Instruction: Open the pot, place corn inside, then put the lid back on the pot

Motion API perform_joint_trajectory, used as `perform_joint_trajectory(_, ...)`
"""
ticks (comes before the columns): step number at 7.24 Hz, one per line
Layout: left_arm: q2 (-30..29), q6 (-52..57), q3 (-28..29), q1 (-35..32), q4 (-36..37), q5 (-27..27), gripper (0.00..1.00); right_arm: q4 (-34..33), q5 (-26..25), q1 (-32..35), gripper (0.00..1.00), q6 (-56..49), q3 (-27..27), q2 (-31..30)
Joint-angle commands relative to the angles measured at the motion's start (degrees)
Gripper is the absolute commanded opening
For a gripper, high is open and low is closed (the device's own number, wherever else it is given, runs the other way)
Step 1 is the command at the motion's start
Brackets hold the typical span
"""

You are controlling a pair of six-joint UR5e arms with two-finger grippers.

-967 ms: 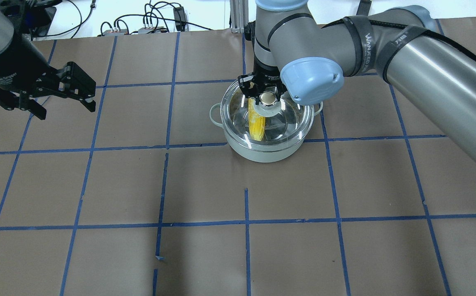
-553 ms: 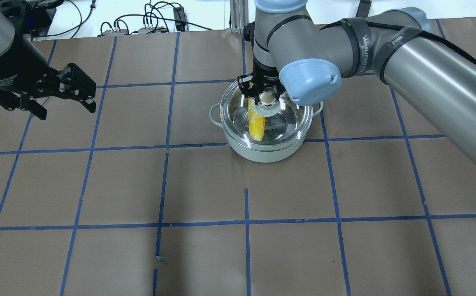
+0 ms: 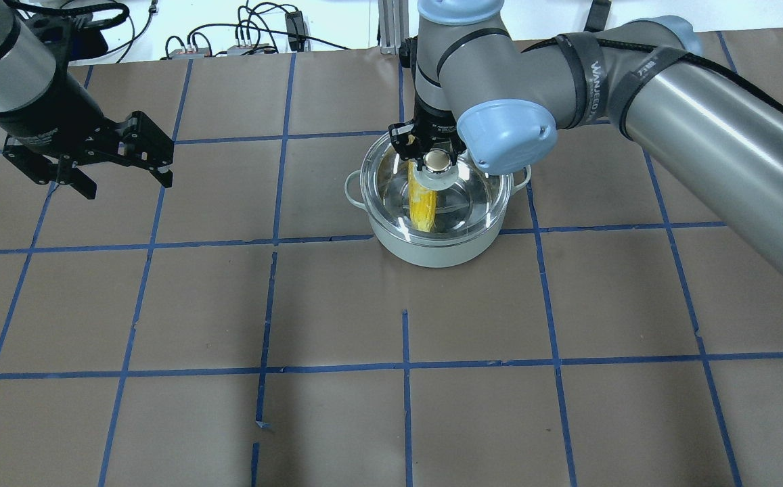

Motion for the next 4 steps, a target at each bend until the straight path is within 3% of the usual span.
perform_joint_trajectory(1,-3.5,0.8,0.7,-3.0,6.0,-0.1,1.00,-0.7,-0.1,0.0,0.24,-0.5,0.1,0.3)
perform_joint_trajectory(2,-5.6,0.7,1.4,-4.6,9.3,-0.1,1.00,-0.7,-0.2,0.0,0.24,-0.5,0.1,0.3)
perform_joint_trajectory(4,-6.8,0.3,2.5,-6.4,9.4,0.0,1.00,-0.6,-0.2,0.0,0.24,-0.8,0.1,0.3)
